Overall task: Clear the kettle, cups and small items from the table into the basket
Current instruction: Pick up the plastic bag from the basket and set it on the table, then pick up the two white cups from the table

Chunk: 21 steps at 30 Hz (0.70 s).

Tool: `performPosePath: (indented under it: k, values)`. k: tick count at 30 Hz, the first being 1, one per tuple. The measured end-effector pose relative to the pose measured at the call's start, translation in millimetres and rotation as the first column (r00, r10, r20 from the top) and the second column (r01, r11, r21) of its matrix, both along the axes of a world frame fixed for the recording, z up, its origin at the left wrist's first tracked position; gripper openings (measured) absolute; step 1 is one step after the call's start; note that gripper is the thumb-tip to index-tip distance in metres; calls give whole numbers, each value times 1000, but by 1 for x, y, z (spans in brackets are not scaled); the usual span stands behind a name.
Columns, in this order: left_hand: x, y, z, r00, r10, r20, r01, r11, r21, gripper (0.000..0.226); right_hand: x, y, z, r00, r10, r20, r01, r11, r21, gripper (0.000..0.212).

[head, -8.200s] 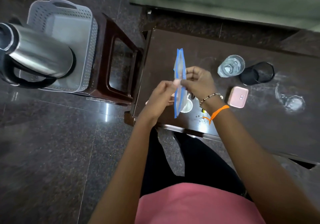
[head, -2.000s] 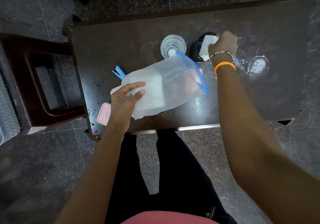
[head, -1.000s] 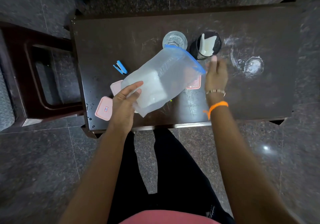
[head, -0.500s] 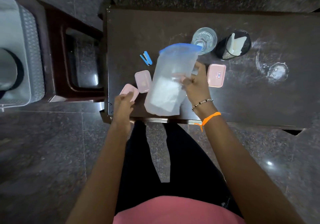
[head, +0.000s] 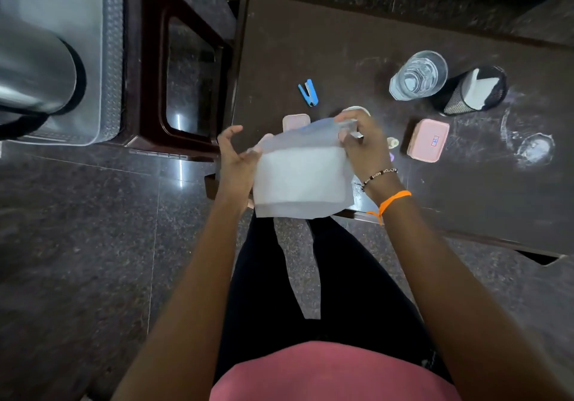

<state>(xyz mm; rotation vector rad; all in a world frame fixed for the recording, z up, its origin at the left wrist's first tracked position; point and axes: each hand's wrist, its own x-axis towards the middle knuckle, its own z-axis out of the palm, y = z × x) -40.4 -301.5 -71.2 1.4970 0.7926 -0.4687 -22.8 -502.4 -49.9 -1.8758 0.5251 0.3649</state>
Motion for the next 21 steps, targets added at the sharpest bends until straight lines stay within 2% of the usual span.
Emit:
performPosePath:
  k: [2, 4, 5, 7, 9, 10, 11, 12, 14, 15, 17, 19, 21]
  values:
    - [2, 6, 0, 995, -73, 74, 76, 997, -27, 30, 0, 1, -4, 988, 152, -21, -153, 988, -23, 34]
    - [5, 14, 2, 982, -165, 89, 174, 978, -111, 28, 3, -2, -6, 942, 322, -93, -330, 939, -94, 58]
    - [8, 18, 3, 968, -239, 73, 245, 965, -93, 35, 6, -4, -7, 907, 389, -159, -412, 899, -152, 65]
    - [16, 23, 3, 901, -434, -5, 433, 898, 76, 49, 11, -8, -12, 859, 438, -266, -504, 814, -289, 54]
    - [27, 19, 0, 802, -587, -109, 590, 753, 292, 38, 20, -12, -17, 877, 400, -264, -471, 821, -322, 34]
    - [32, 17, -1, 800, -586, -130, 589, 722, 363, 26, 25, -14, -20, 906, 355, -231, -411, 868, -279, 30]
    - [39, 15, -3, 825, -552, -116, 549, 740, 389, 13, 31, -17, -24, 938, 283, -198, -321, 925, -201, 28]
    - [46, 13, -3, 872, -485, -67, 477, 809, 343, 3, 37, -20, -27, 964, 200, -176, -220, 970, -104, 26]
    - [61, 7, -7, 953, -304, -8, 301, 940, 160, 10, 50, -24, -34, 980, 60, -191, -45, 996, 83, 22]
    - [69, 4, -12, 973, -231, -9, 231, 966, 115, 11, 56, -26, -39, 973, 31, -230, 8, 986, 168, 18]
    - [82, -4, -25, 986, -166, -31, 169, 973, 154, 12, 62, -30, -51, 944, 89, -317, 18, 947, 321, 21]
    - [94, -15, -37, 988, -135, -80, 151, 958, 246, 9, 66, -33, -64, 933, 132, -335, 5, 926, 379, 34]
    - [103, -24, -44, 987, -67, -146, 94, 977, 189, 4, 71, -35, -75, 966, -3, -259, 72, 964, 257, 42]
